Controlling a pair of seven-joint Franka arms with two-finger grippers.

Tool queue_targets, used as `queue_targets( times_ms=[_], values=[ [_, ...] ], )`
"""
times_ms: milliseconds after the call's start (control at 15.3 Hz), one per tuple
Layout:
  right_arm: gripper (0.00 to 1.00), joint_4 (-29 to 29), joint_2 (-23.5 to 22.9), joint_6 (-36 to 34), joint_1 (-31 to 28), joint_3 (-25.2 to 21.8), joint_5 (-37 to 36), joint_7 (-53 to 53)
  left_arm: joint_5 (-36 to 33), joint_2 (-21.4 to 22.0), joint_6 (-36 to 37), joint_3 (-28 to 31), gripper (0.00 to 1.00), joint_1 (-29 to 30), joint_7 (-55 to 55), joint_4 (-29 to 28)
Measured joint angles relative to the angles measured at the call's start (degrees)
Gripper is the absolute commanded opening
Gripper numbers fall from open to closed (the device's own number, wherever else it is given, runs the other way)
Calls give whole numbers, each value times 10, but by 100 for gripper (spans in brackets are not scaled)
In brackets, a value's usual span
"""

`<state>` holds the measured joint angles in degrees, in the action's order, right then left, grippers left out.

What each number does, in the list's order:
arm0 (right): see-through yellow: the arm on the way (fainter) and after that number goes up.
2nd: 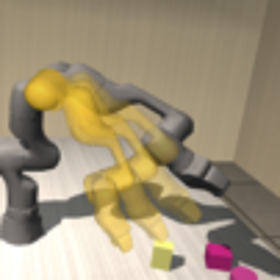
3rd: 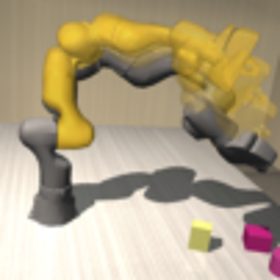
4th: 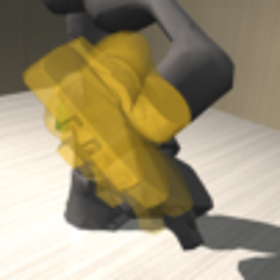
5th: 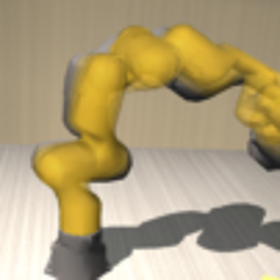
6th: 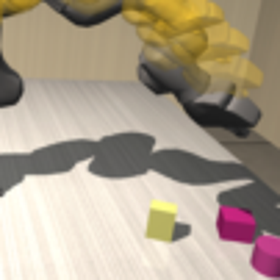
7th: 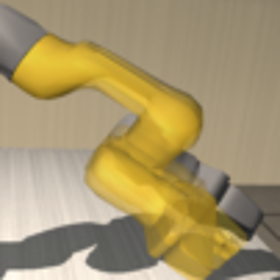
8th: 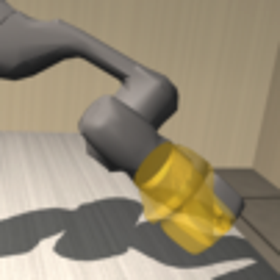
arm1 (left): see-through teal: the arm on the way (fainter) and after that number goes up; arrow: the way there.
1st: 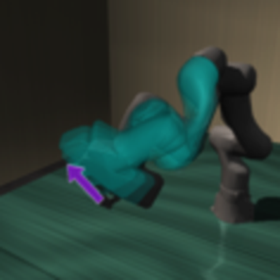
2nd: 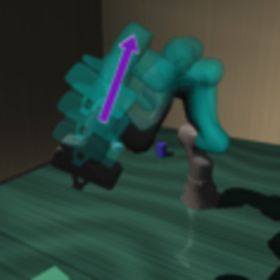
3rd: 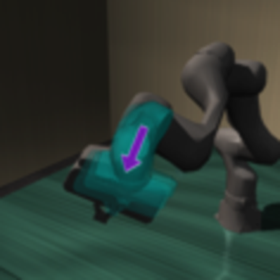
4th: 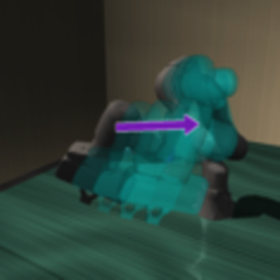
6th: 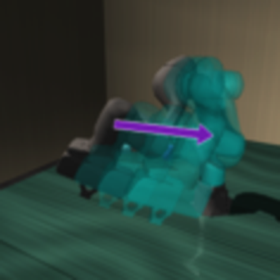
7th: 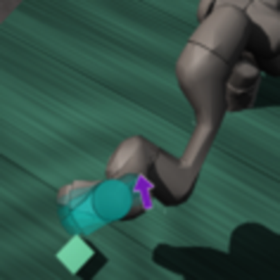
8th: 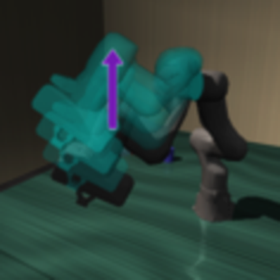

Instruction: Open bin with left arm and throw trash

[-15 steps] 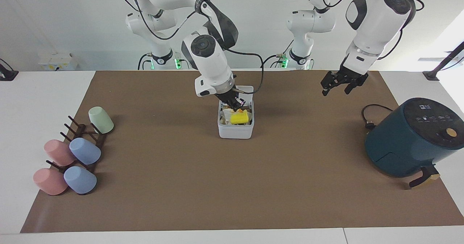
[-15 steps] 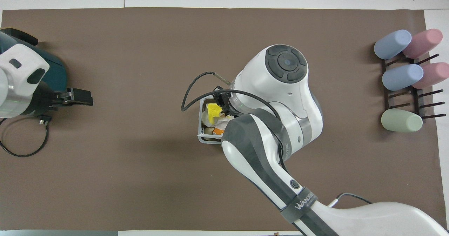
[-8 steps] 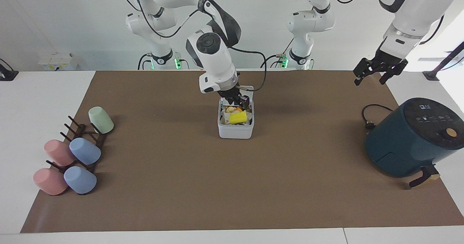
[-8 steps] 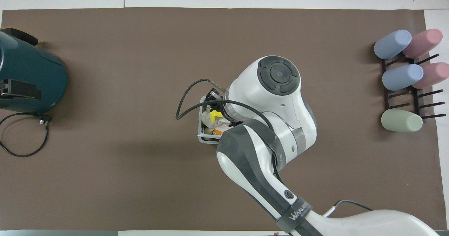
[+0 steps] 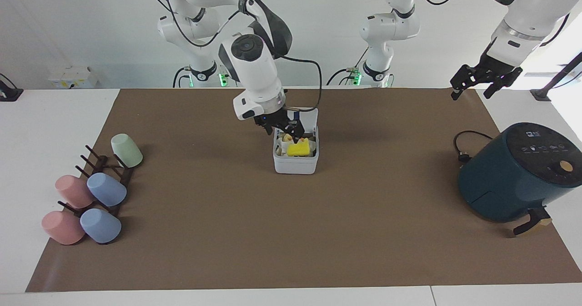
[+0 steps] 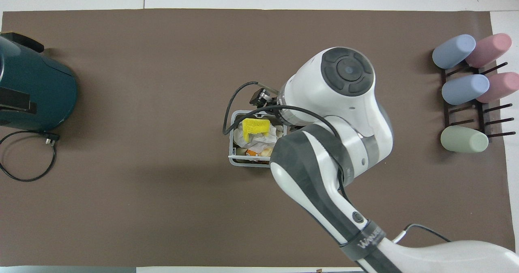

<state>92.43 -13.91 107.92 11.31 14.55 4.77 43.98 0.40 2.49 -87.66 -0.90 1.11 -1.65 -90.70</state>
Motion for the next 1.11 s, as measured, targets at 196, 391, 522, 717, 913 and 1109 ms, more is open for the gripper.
queue_targets(
  times_ms=[196,391,522,717,913,1109],
  values=[
    [100,-46,24,-104,-55,-2,-30,-146,1,-2,-2,-1,100,0,0,-1],
    [100,-56,73,-195,-96,-2,-42,-243,1,-2,-2,-1,100,0,3,-2],
    [100,-54,107,-242,-118,-4,-48,-290,1,-2,-2,-1,100,0,5,-3],
    [100,-20,146,-255,-108,-63,-53,-380,1,-2,-2,-1,100,0,6,-3],
    [100,33,166,-223,-100,-105,-54,-410,1,-2,-2,-1,100,0,6,-3],
    [100,39,155,-212,-101,-129,-58,-433,1,-2,-2,-1,100,0,6,-3]
  ],
)
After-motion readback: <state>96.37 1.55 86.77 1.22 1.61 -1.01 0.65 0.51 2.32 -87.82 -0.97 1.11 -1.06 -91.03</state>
